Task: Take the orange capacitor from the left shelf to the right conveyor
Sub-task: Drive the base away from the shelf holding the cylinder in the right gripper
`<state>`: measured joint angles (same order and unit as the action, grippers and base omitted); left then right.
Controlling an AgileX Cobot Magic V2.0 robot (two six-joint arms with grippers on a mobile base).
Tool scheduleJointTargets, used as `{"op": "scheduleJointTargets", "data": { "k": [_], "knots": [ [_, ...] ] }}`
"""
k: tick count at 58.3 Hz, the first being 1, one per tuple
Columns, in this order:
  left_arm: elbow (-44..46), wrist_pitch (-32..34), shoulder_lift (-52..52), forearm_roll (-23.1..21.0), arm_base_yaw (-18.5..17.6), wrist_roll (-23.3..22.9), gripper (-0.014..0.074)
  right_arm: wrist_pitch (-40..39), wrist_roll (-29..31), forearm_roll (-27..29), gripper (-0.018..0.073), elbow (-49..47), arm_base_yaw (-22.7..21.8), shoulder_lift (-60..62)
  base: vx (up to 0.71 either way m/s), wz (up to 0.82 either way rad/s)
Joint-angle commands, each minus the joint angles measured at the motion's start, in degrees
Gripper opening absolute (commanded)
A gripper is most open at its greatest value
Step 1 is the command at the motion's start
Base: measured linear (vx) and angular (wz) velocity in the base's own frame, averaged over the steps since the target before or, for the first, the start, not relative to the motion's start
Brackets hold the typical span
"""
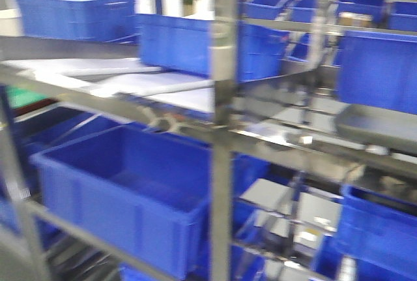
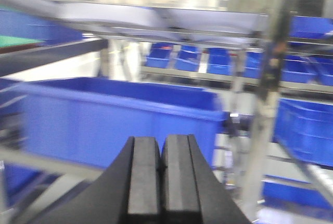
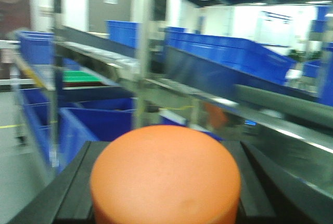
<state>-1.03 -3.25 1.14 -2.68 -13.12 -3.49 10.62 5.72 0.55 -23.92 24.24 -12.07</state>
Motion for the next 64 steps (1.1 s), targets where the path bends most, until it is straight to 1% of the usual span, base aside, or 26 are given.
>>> {"op": "scheduleJointTargets", "data": {
  "k": [1,39,64],
  "knots": [
    [1.71,4.66,0.34,-0.23,-0.44,-0.32,-0.0006,-5.19,-0.08,-0.55,-0.0008,-1.7,-0.09,-0.5,-0.16,0.62],
    [1.71,4.66,0.34,-0.23,-0.44,-0.32,-0.0006,-5.25,-0.08,-0.55,-0.0008,-1.7,-0.09,-0.5,-0.14,0.63],
    [1.71,4.66,0.34,-0.23,-0.44,-0.32,-0.0006,-5.25,-0.08,-0.55,-0.0008,-1.7,-0.09,-0.5,-0.02,0.49]
  ]
}}
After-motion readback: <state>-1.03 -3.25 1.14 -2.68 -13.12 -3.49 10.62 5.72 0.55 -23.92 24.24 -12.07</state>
